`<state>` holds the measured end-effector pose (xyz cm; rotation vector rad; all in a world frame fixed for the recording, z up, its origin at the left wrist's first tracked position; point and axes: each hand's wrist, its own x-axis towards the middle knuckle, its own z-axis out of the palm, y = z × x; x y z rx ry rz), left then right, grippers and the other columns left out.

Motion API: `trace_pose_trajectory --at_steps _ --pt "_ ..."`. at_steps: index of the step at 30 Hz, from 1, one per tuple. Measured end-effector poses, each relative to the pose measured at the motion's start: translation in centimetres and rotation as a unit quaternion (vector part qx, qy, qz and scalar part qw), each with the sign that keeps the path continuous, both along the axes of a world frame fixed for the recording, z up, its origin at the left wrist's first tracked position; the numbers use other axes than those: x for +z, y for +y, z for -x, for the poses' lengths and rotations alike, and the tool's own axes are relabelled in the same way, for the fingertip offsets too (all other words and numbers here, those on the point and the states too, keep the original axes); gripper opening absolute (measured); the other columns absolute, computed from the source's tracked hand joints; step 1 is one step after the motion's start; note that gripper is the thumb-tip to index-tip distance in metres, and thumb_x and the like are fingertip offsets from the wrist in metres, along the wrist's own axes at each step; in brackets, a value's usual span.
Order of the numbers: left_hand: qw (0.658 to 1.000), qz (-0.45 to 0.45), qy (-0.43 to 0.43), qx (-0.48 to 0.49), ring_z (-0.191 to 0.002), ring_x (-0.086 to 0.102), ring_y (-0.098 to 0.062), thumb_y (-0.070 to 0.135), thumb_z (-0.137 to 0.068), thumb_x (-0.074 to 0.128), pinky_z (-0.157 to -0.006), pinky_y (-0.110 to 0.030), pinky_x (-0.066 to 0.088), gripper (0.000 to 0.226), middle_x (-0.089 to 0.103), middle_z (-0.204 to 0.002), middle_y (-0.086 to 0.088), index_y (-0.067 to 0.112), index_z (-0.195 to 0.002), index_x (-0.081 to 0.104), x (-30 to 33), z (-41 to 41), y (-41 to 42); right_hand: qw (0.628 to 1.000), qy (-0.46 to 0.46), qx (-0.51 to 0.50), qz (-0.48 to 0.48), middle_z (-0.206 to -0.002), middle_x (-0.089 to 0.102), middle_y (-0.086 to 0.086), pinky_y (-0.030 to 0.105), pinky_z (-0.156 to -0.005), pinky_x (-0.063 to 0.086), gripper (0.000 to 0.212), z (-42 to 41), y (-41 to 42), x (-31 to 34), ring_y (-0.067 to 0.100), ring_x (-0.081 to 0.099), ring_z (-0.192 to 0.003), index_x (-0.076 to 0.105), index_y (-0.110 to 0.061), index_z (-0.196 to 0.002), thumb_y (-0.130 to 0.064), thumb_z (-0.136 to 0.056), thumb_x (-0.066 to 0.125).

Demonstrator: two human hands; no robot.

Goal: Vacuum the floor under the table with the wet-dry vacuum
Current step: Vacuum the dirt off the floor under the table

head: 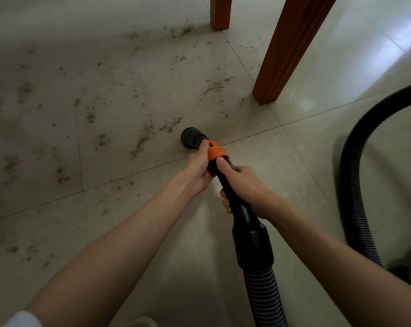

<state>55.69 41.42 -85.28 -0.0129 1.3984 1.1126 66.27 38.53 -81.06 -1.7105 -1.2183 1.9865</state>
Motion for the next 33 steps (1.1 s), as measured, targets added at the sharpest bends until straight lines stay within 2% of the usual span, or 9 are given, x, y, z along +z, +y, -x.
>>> trace_pose_trajectory --at_steps 4,9,14,21,25,33 --pt "0.999 0.022 0.011 0.036 -0.075 0.057 -0.020 0.035 -0.098 0.046 -0.054 -0.032 0.047 0.051 0.052 -0.109 -0.014 0.001 -0.136 0.038 0.0 1.8 -0.9 1.000 0.006 0.021 -0.001 -0.061 0.054 0.008 0.024 -0.042 0.045 0.037 1.8 -0.6 -0.5 0.015 0.052 -0.040 0.050 -0.008 -0.096 -0.045 -0.095 0.049" --pt "0.998 0.031 0.002 0.052 -0.077 0.058 -0.022 0.035 -0.098 0.046 -0.057 -0.035 0.048 0.050 0.054 -0.114 -0.016 0.001 -0.135 0.040 -0.2 3.7 -1.5 0.998 0.039 0.047 0.021 -0.061 0.057 0.008 0.025 -0.045 0.048 0.038 2.8 -1.0 -0.9 0.016 0.056 -0.043 0.051 -0.007 -0.099 -0.044 -0.094 0.053" --pt "0.998 0.018 -0.010 0.063 -0.082 0.059 -0.021 0.037 -0.099 0.044 -0.057 -0.035 0.049 0.051 0.054 -0.129 -0.016 0.004 -0.138 0.040 -0.7 4.8 -1.2 0.994 0.057 0.078 0.051 -0.058 0.061 0.007 0.029 -0.052 0.053 0.044 2.5 -1.5 -1.2 0.020 0.060 -0.049 0.050 -0.005 -0.101 -0.048 -0.092 0.053" --pt "0.998 0.013 -0.037 0.048 -0.078 0.059 -0.021 0.041 -0.099 0.040 -0.059 -0.033 0.048 0.053 0.058 -0.093 -0.012 0.002 -0.134 0.043 -0.5 5.6 -0.4 0.998 0.010 0.064 -0.015 -0.062 0.058 0.008 0.031 -0.052 0.053 0.038 3.7 -1.4 -1.2 0.019 0.056 -0.046 0.049 -0.010 -0.090 -0.048 -0.095 0.048" --pt "0.999 0.016 -0.039 0.028 -0.077 0.059 -0.022 0.042 -0.098 0.041 -0.057 -0.033 0.048 0.052 0.058 -0.093 -0.013 0.002 -0.131 0.045 0.0 5.5 0.2 0.998 -0.008 0.047 -0.032 -0.062 0.057 0.007 0.028 -0.048 0.052 0.039 3.8 -0.9 -1.3 0.017 0.055 -0.044 0.050 -0.011 -0.091 -0.049 -0.095 0.047" --pt "0.999 0.014 0.013 -0.041 -0.074 0.057 -0.019 0.042 -0.099 0.038 -0.058 -0.028 0.047 0.053 0.056 -0.086 -0.011 -0.001 -0.131 0.045 0.9 4.6 2.2 0.998 -0.021 0.024 -0.049 -0.061 0.057 0.008 0.025 -0.044 0.051 0.037 4.0 0.8 -1.6 0.016 0.054 -0.041 0.049 -0.011 -0.089 -0.048 -0.095 0.047"
